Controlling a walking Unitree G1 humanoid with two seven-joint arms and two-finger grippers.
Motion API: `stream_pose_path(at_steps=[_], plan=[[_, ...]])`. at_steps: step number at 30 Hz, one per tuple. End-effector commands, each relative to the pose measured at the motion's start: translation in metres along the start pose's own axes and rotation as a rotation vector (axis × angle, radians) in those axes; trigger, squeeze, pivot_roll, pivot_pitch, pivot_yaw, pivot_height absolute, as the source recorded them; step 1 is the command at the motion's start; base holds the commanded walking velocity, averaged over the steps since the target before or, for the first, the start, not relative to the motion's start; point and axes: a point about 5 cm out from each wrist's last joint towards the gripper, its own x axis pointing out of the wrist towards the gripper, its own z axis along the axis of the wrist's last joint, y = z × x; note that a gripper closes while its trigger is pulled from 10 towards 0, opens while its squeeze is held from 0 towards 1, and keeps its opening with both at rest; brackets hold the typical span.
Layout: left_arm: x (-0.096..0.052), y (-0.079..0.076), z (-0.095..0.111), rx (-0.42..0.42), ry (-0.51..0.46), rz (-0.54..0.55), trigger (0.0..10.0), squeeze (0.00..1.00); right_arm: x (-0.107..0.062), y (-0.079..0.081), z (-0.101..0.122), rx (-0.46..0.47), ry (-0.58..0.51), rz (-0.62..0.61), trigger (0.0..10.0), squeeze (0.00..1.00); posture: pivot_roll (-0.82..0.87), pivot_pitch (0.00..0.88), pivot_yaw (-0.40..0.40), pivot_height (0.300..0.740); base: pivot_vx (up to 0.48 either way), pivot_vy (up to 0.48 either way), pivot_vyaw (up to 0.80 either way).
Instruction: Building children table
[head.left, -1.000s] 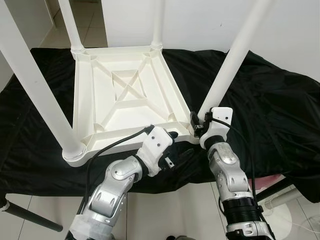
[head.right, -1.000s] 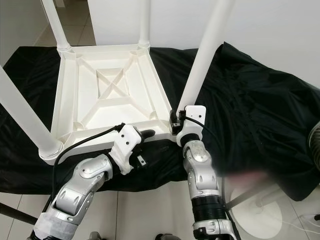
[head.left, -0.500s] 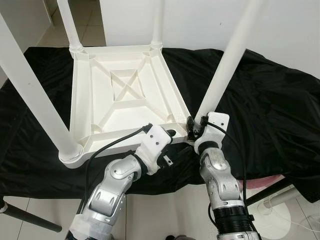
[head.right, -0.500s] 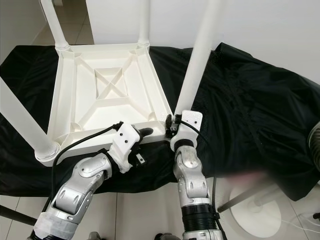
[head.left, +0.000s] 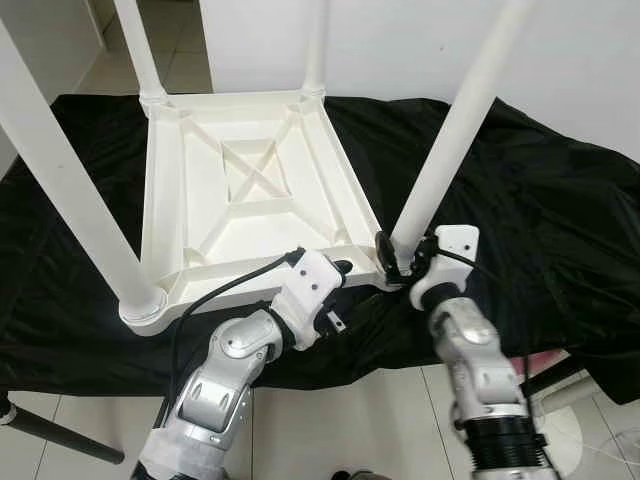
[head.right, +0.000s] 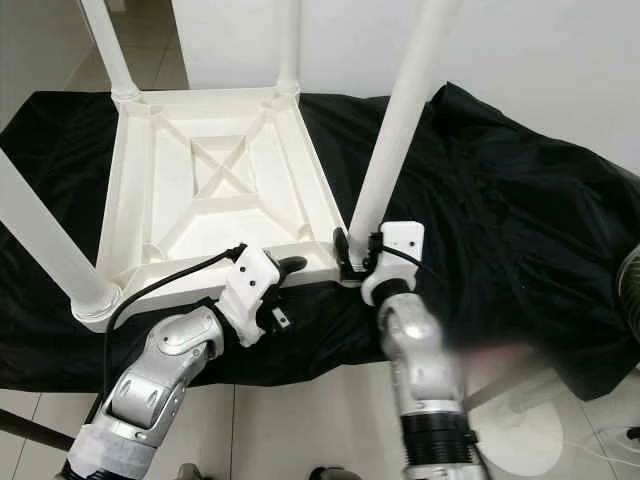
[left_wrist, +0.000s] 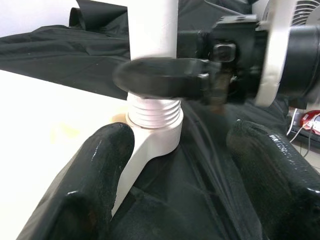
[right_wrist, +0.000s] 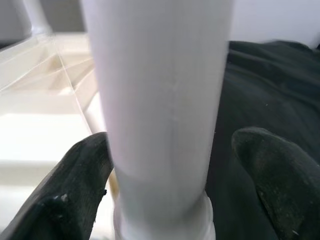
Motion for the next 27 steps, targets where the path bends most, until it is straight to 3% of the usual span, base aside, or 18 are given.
stream_pose_path(at_steps=[1,9,15,16,17,18,27], plan=[[0.002,0.002,-0.002,0.003,0.003,0.071,10.0,0.0,0.002,0.0,-0.004,0.003,0.007,0.064,10.0,0.0,-0.05,0.075,-0.055,0.74,0.0,0.0,0.0],[0.002,0.001,-0.002,0.008,0.006,0.05,10.0,0.0,0.011,0.002,-0.007,-0.039,0.033,0.317,10.0,0.0,-0.05,0.081,-0.05,0.74,0.0,0.0,0.0],[0.002,0.001,-0.002,0.01,0.008,0.047,10.0,0.0,0.015,0.003,-0.007,-0.065,0.038,0.349,10.0,0.0,-0.05,0.081,-0.049,0.74,0.0,0.0,0.0],[0.003,0.001,-0.002,0.011,0.008,0.046,10.0,0.0,0.017,0.002,-0.007,-0.068,0.041,0.354,4.0,0.0,-0.04,0.083,-0.049,0.74,0.0,0.0,0.0],[0.003,0.001,-0.002,0.011,0.008,0.046,10.0,0.0,0.017,0.002,-0.007,-0.068,0.041,0.354,4.0,0.0,-0.04,0.083,-0.049,0.74,0.0,0.0,0.0],[0.002,0.0,-0.002,0.014,0.009,0.045,10.0,0.0,0.019,0.0,-0.008,-0.072,0.046,0.355,0.0,0.0,-0.04,0.086,-0.052,0.74,0.0,0.0,0.0],[0.001,0.0,-0.002,0.017,0.014,0.05,10.0,0.0,0.016,-0.006,-0.014,-0.051,0.061,0.378,0.0,0.0,-0.04,0.092,-0.051,0.74,0.0,0.0,0.0]])
